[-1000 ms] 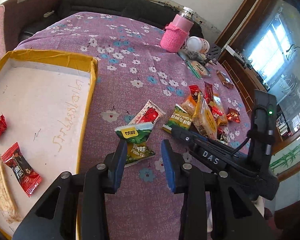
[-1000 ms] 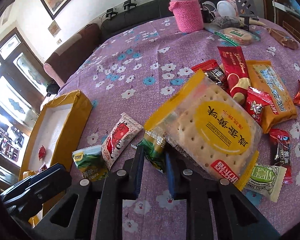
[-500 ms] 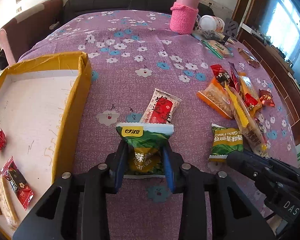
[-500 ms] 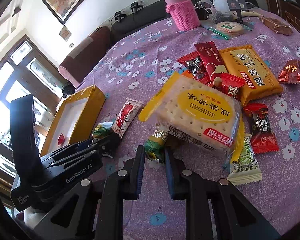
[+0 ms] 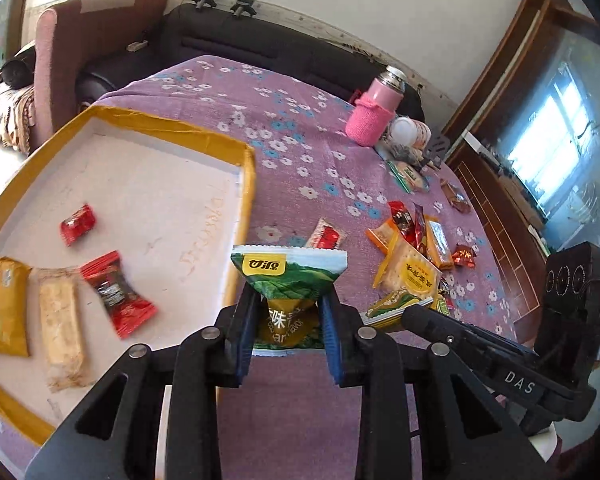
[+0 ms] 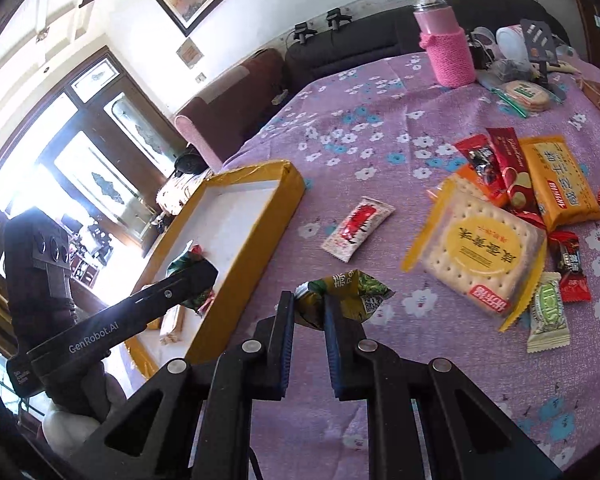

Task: Organize snacks
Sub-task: 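Carry both green snacks over the box and open both tools to release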

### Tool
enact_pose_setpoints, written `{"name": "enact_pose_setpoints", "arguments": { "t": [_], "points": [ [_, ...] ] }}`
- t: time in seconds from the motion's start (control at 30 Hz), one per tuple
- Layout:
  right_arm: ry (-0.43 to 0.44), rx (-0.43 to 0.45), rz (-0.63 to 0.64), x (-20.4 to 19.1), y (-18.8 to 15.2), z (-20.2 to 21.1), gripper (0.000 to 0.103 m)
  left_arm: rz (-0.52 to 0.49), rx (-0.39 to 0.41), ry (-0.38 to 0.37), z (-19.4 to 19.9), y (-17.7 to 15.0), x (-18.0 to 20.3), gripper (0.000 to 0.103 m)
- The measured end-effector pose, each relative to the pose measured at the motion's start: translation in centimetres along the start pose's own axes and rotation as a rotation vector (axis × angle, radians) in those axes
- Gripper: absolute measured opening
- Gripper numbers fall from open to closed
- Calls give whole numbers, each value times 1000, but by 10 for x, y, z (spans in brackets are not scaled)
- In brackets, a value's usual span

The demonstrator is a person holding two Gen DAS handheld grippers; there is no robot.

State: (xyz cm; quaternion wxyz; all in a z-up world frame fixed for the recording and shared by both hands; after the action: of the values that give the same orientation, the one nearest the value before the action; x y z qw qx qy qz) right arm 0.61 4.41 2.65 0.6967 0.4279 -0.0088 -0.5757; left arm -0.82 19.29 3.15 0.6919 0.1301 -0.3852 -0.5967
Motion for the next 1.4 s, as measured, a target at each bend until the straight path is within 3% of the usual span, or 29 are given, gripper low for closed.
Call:
{"name": "enact_pose_setpoints", "arguments": {
  "t": [0.17, 0.33, 0.53, 0.67, 0.73, 0.8, 1.0, 1.07, 1.13, 1.17, 1.27, 1.4],
  "points": [
    [81, -35, 35, -46, -3, -12, 14, 102, 45, 78, 36, -8, -63, 27],
    [134, -100, 121, -101, -16, -36, 14, 179, 44, 157, 43, -22, -113, 27],
    [85, -163, 244, -142, -47, -76, 1, 211, 17, 205, 35, -34, -138, 27],
    [84, -242, 313, -157, -71, -99, 7, 248, 30, 193, 40, -34, -146, 32],
    [112, -254, 289, -158, -76, -103, 7, 273, 47, 178, 45, -34, -149, 39],
    [141, -262, 260, -156, -77, -102, 10, 282, 69, 180, 52, -33, -151, 39],
    [152, -181, 196, -143, -55, -74, 22, 238, 148, 235, 71, -24, -140, 40],
    [152, -150, 170, -135, -50, -63, 25, 198, 176, 270, 78, -20, -128, 50],
    [143, -122, 151, -125, -48, -52, 30, 165, 200, 301, 85, -16, -115, 71],
    [136, -109, 138, -119, -47, -46, 31, 145, 207, 278, 87, -15, -105, 72],
    [120, -76, 98, -96, -43, -29, 31, 101, 195, 106, 85, -16, -68, 72],
    [67, -16, 22, -50, -33, 1, 31, 21, 225, 90, 97, -15, -32, 72]
  ]
}}
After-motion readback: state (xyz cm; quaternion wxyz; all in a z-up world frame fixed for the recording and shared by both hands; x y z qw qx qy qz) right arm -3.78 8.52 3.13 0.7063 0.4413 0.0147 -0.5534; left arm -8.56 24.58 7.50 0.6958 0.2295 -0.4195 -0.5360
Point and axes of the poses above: each gripper's, at about its wrist camera, not at the fingertips, and z roughly against the way its jaws point, x to its right, y to its top, the point moved 8 cm from there along -z, roughly the way its jaws point, and after that the axes turned 2 degrees about x, right-handed, at the moved point
